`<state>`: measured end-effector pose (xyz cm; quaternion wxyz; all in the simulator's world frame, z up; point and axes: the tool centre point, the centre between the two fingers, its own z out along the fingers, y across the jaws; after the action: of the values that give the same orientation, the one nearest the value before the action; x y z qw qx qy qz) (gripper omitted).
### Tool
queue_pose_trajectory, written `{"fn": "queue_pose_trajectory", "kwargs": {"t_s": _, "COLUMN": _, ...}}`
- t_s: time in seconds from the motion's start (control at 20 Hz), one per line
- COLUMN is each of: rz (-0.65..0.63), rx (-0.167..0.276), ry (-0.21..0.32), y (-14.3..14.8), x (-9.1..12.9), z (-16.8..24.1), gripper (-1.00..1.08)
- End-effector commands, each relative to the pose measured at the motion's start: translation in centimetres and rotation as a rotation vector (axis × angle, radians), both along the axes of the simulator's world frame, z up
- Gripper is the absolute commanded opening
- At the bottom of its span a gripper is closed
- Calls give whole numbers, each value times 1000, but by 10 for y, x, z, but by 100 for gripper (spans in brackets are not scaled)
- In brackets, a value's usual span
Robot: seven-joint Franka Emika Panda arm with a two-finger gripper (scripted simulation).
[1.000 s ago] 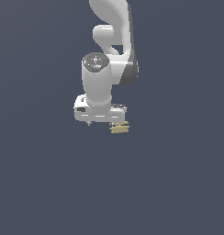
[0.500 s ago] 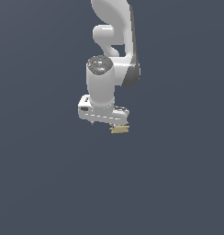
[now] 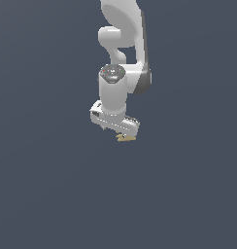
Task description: Pick up the object and move it to a goal position.
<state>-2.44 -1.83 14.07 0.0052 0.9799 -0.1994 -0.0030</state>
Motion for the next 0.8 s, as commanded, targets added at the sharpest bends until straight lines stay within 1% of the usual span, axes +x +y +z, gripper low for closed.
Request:
{"fn": "queue_pose_trajectory", "kwargs": {"t_s": 0.0, "rz": -64, "rx": 2, "ry": -1, "y": 5, "x": -4, "z": -5, "gripper": 100}}
{"fn": "queue_pose_trajectory", "kwargs": {"t_s": 0.75, "rz": -444, "rx": 10, "ry": -3, "y": 32, "x": -28, "z": -34, "gripper": 100}}
